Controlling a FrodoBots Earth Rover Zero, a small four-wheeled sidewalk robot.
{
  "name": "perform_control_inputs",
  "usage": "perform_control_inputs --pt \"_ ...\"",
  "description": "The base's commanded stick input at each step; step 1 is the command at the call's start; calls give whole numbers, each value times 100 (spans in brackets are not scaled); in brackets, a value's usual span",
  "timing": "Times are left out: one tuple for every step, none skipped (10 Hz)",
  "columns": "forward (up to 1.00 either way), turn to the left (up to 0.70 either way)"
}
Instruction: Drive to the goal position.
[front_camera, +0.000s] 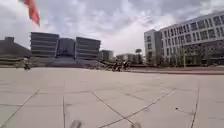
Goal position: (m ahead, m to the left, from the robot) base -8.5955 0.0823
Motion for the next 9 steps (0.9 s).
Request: perform_control_inputs --pt "0 -8" --pt "0 -32" --pt "0 -70" --pt "0 -70" --pt "0 -70" --pt "0 -70" --pt "0 -70" --pt "0 -70" --pt "0 -70"
